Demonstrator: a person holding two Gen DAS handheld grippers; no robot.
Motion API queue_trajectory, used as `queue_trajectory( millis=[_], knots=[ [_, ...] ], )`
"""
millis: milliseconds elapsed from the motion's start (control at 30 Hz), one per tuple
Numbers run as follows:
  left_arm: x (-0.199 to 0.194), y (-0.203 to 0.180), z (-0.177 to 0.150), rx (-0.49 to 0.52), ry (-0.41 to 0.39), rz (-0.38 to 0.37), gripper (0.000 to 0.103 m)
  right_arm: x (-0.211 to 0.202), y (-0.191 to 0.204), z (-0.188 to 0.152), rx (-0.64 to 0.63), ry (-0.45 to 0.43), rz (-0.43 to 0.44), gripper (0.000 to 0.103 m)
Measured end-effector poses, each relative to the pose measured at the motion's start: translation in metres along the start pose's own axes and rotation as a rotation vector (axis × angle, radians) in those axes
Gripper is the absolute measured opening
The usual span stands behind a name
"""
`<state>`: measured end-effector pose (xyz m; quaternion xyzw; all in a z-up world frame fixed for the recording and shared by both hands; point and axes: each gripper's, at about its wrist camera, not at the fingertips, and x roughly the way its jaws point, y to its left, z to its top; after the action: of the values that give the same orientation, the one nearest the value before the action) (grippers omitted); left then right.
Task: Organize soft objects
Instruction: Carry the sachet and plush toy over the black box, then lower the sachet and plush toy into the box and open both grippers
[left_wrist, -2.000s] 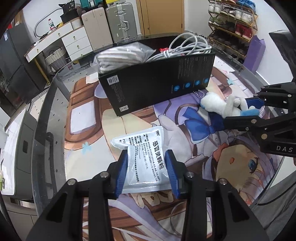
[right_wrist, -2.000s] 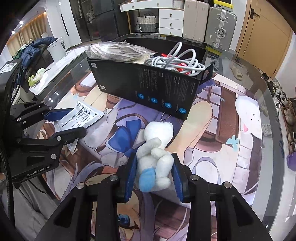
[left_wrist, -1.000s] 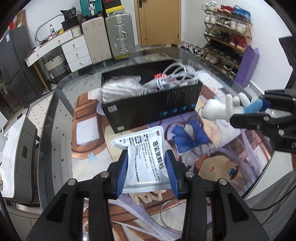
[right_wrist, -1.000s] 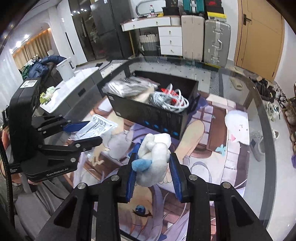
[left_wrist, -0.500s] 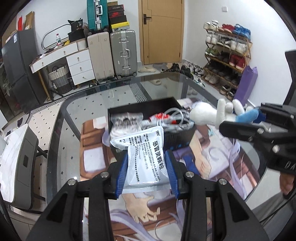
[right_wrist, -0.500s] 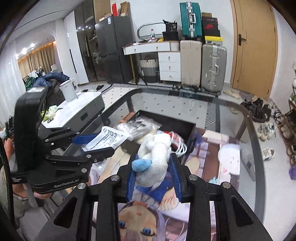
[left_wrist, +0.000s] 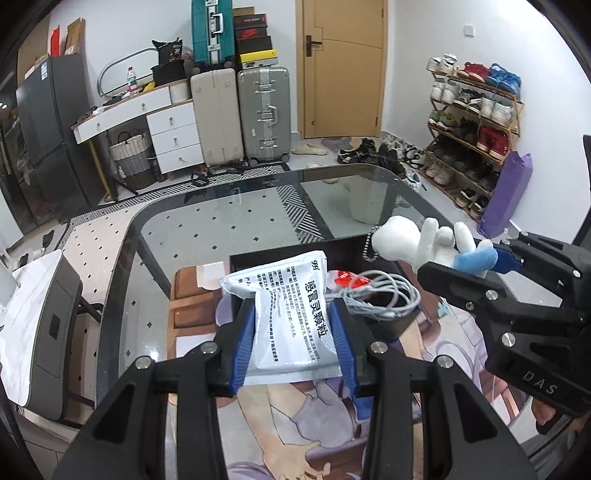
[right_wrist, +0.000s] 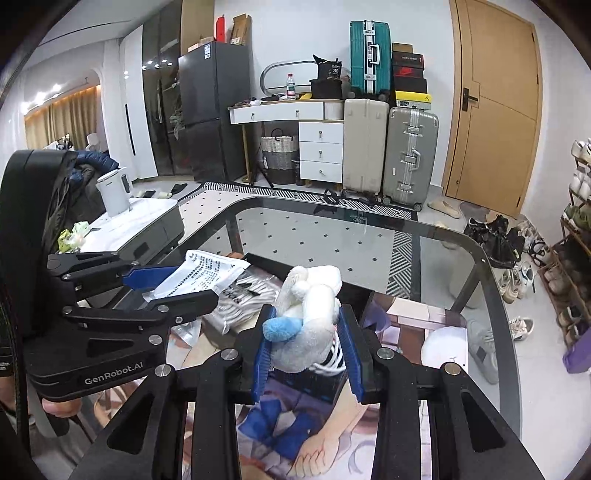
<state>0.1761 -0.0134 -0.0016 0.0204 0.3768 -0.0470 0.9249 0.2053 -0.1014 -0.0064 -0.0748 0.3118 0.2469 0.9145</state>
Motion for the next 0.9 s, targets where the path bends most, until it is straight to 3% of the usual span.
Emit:
queue_trajectory(
  millis=[300, 900],
  knots=[
    [0.021, 0.0, 0.008, -0.007, -0.004, 0.059, 0.039, 0.033, -0.011, 0.006, 0.056, 0.03, 0.018, 0.034],
    [0.064, -0.003, 0.001, -0.012, 0.086, 0.059, 0.04, 0.077, -0.015, -0.008, 0.096, 0.171, 0.039, 0.034]
  ],
)
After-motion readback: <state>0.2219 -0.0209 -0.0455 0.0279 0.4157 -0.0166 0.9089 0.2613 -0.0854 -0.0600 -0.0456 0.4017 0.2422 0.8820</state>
